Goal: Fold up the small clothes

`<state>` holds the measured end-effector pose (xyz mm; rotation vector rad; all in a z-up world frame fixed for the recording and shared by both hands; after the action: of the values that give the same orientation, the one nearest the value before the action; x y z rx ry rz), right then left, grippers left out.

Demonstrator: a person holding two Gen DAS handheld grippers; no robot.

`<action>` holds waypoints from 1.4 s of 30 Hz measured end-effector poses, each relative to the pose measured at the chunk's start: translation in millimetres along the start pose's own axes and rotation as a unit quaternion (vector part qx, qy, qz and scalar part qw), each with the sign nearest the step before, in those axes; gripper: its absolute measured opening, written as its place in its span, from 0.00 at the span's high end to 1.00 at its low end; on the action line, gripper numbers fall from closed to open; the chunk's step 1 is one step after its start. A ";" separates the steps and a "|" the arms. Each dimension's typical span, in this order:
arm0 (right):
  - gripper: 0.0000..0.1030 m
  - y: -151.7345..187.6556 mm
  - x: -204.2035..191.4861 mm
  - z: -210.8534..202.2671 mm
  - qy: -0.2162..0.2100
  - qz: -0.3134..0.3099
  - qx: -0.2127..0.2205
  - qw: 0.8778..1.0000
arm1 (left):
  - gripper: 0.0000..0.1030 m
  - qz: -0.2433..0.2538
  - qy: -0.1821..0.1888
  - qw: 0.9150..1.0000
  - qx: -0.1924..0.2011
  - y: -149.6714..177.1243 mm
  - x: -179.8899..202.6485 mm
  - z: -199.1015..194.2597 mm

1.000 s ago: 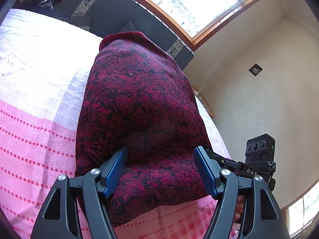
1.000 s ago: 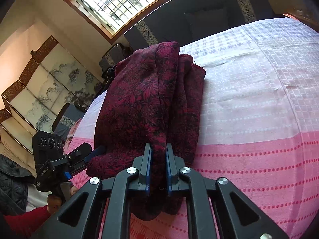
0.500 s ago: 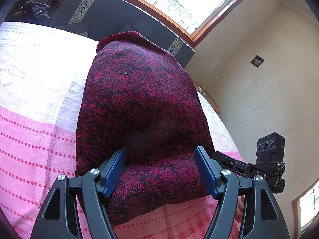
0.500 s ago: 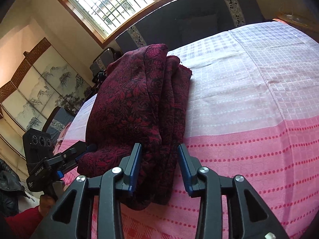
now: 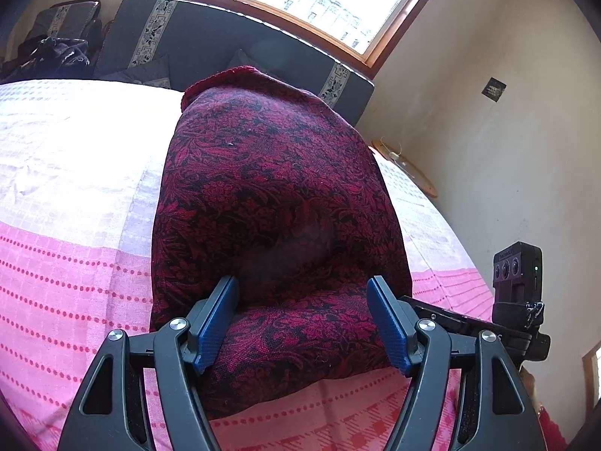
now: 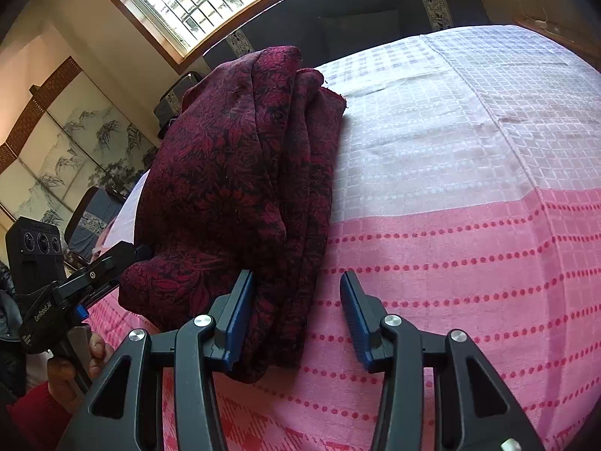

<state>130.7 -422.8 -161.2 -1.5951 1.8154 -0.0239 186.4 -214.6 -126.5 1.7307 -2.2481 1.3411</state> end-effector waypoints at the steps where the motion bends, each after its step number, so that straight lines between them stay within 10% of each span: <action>1: 0.59 -0.4 0.2 0.0 0.000 0.000 0.000 1.000 | 0.31 0.005 -0.008 1.000 -0.001 0.4 1.8 -0.8; 42: 0.52 4.3 -5.2 -2.7 0.027 -0.003 0.000 1.000 | 0.23 0.088 -0.176 0.980 0.001 -10.0 -22.7 -26.9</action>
<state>125.6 -418.4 -158.6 -1.6138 1.8531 -0.0701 190.5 -180.4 -114.1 1.9440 -2.6397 1.1352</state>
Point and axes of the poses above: each gripper's, at about its wrist camera, not at the fingertips, and z roughly the way its jaws point, x to its right, y to its underside, the point moved 6 cm from there along z, roughly the way its jaws point, and after that the axes turned 5 degrees about -x, right-handed, at the moved point
